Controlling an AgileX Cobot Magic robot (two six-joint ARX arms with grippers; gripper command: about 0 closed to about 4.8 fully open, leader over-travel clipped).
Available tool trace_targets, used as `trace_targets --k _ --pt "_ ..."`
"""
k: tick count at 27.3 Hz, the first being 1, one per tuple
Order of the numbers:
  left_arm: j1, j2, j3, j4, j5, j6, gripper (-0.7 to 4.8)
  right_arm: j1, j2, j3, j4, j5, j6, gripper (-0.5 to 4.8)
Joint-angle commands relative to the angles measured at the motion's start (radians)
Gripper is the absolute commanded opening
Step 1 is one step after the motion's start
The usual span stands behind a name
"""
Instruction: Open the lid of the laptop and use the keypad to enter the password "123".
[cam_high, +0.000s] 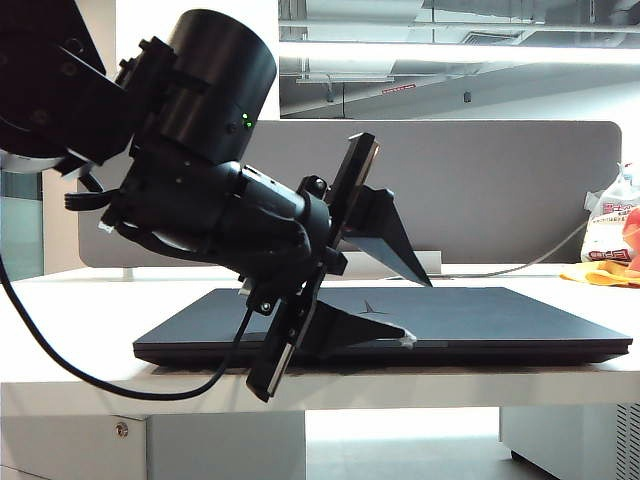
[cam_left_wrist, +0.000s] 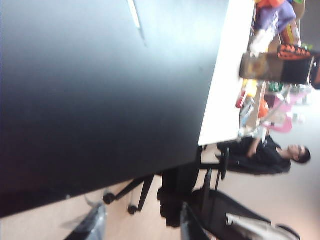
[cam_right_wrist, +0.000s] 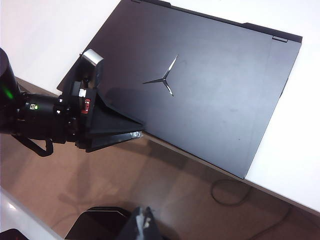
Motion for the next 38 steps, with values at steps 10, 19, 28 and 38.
trace_targets --k 10,19,28,38 --pt "-0.052 0.024 -0.060 0.011 -0.085 -0.103 1.93 0.000 0.002 0.002 0.010 -0.005 -0.010 -0.05" --pt "-0.050 0.039 -0.061 0.040 -0.084 -0.104 1.92 0.000 0.002 0.002 0.010 -0.005 -0.010 -0.05" --pt "-0.036 0.116 -0.061 0.145 -0.051 -0.163 1.83 0.000 0.001 0.002 0.008 -0.005 -0.010 -0.05" --pt "-0.023 0.123 -0.061 0.140 -0.066 -0.151 1.76 0.000 0.000 0.002 0.000 -0.005 -0.010 -0.05"
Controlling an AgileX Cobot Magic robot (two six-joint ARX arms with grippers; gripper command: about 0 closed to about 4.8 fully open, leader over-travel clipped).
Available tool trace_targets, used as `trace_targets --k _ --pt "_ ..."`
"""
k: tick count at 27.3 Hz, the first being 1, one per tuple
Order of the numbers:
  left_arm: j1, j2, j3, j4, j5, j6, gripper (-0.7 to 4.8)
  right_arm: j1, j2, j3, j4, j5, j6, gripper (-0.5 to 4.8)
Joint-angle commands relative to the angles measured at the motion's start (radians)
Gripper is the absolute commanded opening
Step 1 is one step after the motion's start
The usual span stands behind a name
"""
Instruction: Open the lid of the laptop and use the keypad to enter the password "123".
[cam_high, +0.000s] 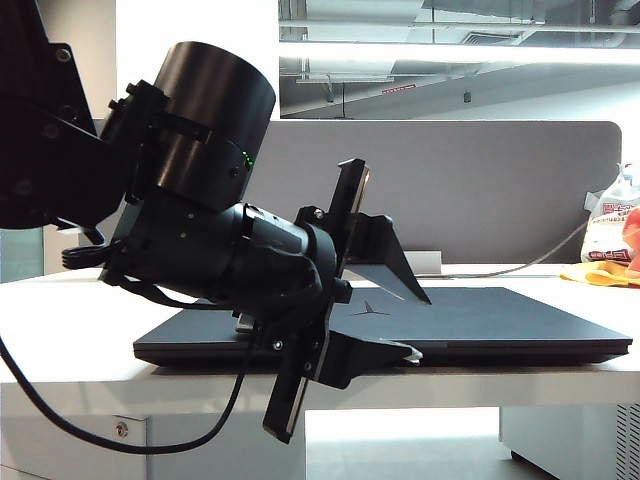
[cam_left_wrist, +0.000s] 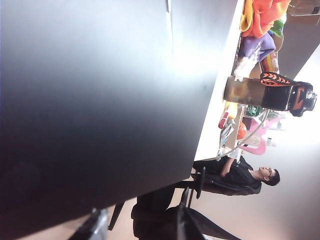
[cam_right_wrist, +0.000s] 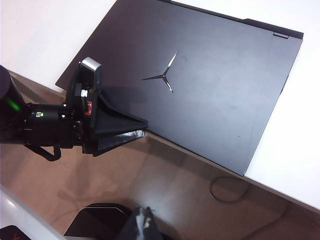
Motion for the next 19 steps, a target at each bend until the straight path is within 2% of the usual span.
trace_targets --k 1,6,11,19 --pt "0.011 0.017 -0.008 -0.077 0.010 -0.016 1.73 0.000 -0.003 0.002 0.010 -0.005 -0.003 -0.05" --pt "0.019 0.017 -0.008 -0.081 -0.006 0.011 1.19 0.000 -0.003 0.002 0.010 -0.005 -0.004 -0.05" --pt "0.031 0.017 -0.007 -0.071 -0.008 0.049 1.19 0.000 -0.003 0.002 0.008 -0.005 -0.007 -0.05" --pt "0.032 0.017 -0.006 -0.088 -0.018 0.054 1.19 0.000 -0.003 0.002 0.006 -0.005 -0.009 -0.05"
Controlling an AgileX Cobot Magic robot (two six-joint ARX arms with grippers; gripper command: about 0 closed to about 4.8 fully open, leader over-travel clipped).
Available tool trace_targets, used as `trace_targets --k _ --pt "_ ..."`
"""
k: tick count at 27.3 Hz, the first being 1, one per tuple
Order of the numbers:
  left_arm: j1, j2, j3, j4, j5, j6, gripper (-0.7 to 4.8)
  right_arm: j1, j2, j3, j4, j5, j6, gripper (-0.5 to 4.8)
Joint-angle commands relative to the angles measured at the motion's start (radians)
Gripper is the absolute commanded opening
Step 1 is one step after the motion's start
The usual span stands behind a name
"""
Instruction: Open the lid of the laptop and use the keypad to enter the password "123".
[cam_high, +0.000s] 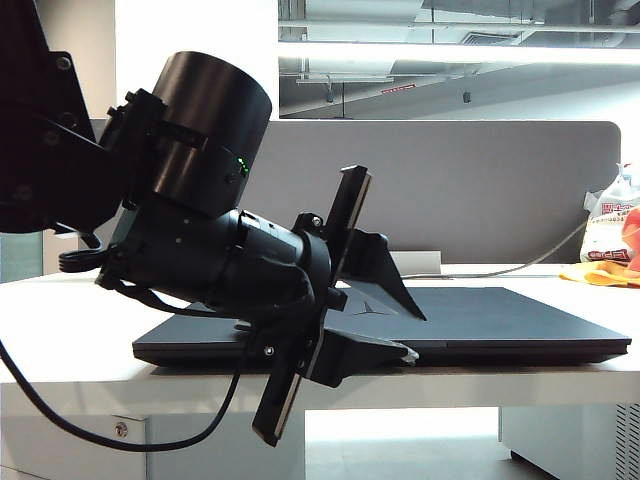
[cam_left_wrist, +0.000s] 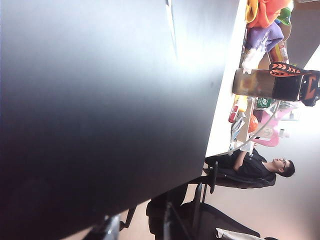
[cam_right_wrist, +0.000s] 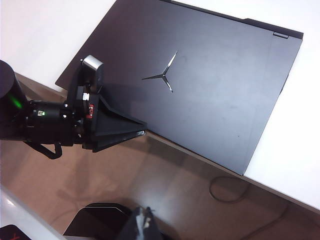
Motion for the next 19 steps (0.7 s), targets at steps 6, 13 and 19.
trace_targets --k 6,13,19 --pt "0.031 0.013 -0.006 -0.109 -0.031 -0.005 1.19 0.000 -0.002 0.002 0.002 -0.005 -0.018 -0.05" --pt "0.047 0.013 0.000 -0.085 -0.016 0.018 1.13 0.000 -0.002 0.002 0.002 -0.005 -0.018 -0.05" --pt "0.045 0.012 0.014 -0.069 0.004 0.065 0.79 0.000 -0.002 0.002 -0.002 -0.005 -0.019 -0.05"
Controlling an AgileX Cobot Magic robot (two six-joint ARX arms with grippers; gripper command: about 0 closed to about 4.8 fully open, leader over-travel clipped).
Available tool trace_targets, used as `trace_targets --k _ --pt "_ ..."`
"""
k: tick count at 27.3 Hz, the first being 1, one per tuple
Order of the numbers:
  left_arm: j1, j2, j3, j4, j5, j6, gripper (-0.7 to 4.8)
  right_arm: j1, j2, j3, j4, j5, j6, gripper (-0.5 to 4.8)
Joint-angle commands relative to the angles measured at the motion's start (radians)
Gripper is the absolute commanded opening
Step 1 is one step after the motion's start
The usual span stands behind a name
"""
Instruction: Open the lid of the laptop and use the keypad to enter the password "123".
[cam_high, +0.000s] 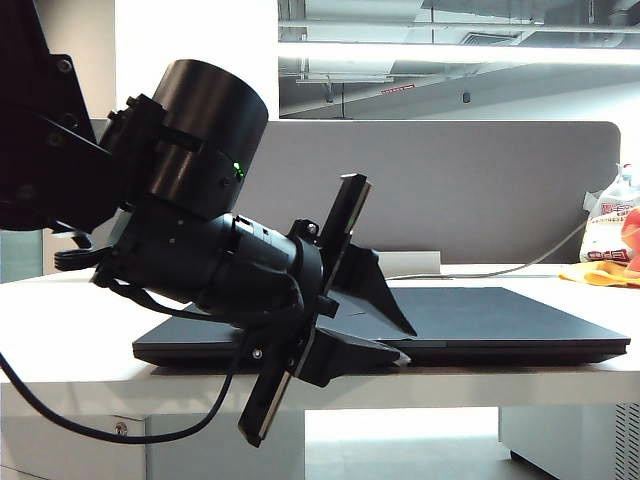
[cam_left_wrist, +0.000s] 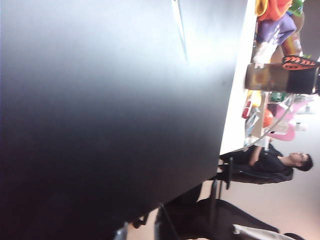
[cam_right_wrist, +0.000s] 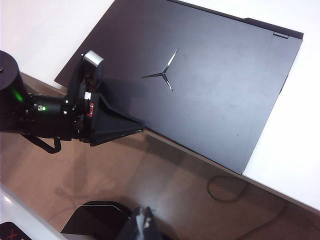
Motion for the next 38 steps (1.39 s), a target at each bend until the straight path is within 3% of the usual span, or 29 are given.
trace_targets --k 1,16,27,38 --pt "0.015 0.013 0.010 -0.033 -0.011 0.000 0.79 0.000 -0.003 0.002 0.000 -0.005 -0.004 -0.05" --pt "0.015 0.012 0.083 -0.031 0.061 0.098 0.78 0.000 -0.003 0.002 -0.014 -0.004 -0.004 -0.05" --pt "0.016 -0.006 0.083 -0.034 0.093 0.187 0.26 0.000 -0.003 0.002 -0.013 0.000 -0.004 -0.05" --pt "0.054 -0.021 0.083 -0.058 0.172 0.231 0.21 0.000 -0.003 0.002 -0.013 0.003 -0.003 -0.05"
